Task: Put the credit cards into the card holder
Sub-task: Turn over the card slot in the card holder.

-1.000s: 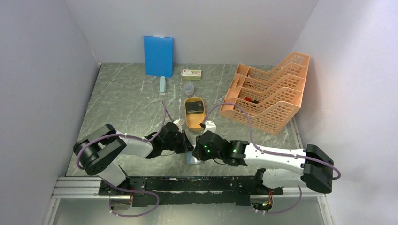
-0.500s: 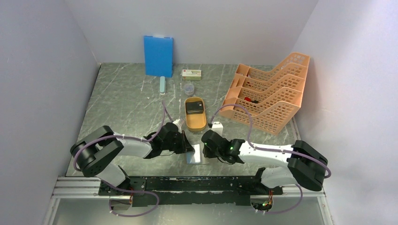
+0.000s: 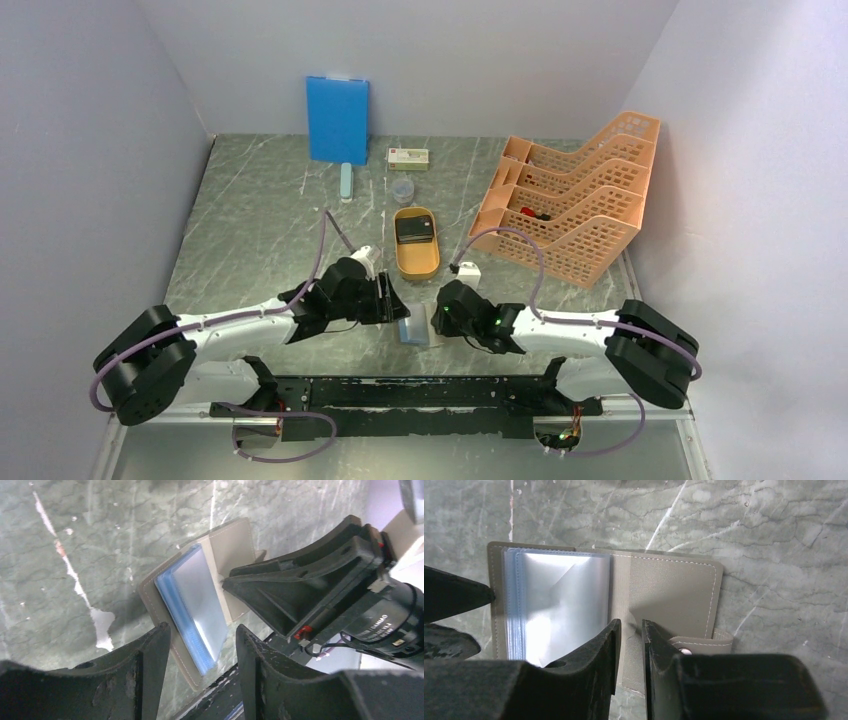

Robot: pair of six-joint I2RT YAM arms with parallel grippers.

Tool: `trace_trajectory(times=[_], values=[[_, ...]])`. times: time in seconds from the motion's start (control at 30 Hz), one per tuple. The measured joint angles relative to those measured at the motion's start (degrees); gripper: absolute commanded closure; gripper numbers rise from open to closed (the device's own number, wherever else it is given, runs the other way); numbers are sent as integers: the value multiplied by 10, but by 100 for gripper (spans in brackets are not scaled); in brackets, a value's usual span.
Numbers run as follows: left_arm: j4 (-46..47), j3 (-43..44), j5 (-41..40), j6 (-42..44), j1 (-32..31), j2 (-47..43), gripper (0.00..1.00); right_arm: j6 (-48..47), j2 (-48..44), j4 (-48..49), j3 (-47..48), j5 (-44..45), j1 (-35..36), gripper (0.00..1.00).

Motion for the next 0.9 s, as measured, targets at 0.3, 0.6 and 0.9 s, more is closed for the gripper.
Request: trace_trajectory(times=[0.3,0.6,0.9], values=[[-13,-3,-11,2,0,17,53,12,-9,64,-34,-9,-6,75],[-56,-11,-48,6,0,-59,50,19,-15,80,-45,-15,-12,75],[-64,-21,-56,7,0,-54,52,19,-16,83,-48,-17,-12,75]])
